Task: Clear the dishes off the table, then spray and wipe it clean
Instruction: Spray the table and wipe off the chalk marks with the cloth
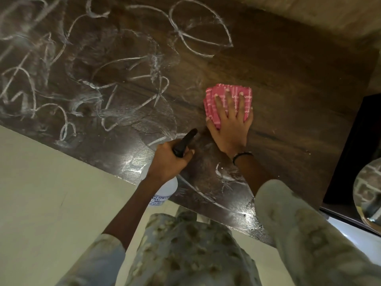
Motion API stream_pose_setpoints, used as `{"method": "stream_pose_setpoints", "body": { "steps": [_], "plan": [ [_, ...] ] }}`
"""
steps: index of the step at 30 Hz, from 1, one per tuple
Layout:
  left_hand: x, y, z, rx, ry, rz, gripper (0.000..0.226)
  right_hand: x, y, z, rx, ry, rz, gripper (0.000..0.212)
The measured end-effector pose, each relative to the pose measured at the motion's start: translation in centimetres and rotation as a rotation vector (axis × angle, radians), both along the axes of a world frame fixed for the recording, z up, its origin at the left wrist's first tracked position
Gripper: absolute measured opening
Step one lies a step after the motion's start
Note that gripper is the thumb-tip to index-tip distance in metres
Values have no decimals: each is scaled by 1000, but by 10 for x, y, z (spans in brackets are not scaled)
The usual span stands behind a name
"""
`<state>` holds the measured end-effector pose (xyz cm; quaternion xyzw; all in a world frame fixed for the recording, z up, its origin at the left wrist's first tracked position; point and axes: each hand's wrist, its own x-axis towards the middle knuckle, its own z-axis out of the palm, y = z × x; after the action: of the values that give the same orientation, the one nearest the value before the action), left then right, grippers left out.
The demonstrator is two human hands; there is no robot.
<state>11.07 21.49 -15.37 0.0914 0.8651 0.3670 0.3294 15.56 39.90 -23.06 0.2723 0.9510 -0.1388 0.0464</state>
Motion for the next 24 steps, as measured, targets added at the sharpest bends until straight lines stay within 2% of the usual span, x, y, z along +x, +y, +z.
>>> {"method": "stream_pose_setpoints", "body": {
  "steps": [3,8,10,12,18,21,24],
  "plan": [
    [-3,-6,-1,3,48,-17,15,-2,-23,-3,12,17,204,67],
    [-10,-14,0,15,52,0,14,51,-20,-4,53,4,545,67],
    [-12,-16,0,15,46,-7,14,66,2,-2,53,-4,530,68],
    [-14,-17,0,28,56,-10,14,65,24,0,70,-30,427,69],
    [-15,-21,-1,67,92,-26,17,-15,11,1,35,-23,74,69],
    [-15,-20,1,70,88,-22,18,-31,-22,0,3,-8,112,70],
    [-17,-20,0,64,80,-28,21,-4,-50,-1,-1,41,301,67]
  ]
}}
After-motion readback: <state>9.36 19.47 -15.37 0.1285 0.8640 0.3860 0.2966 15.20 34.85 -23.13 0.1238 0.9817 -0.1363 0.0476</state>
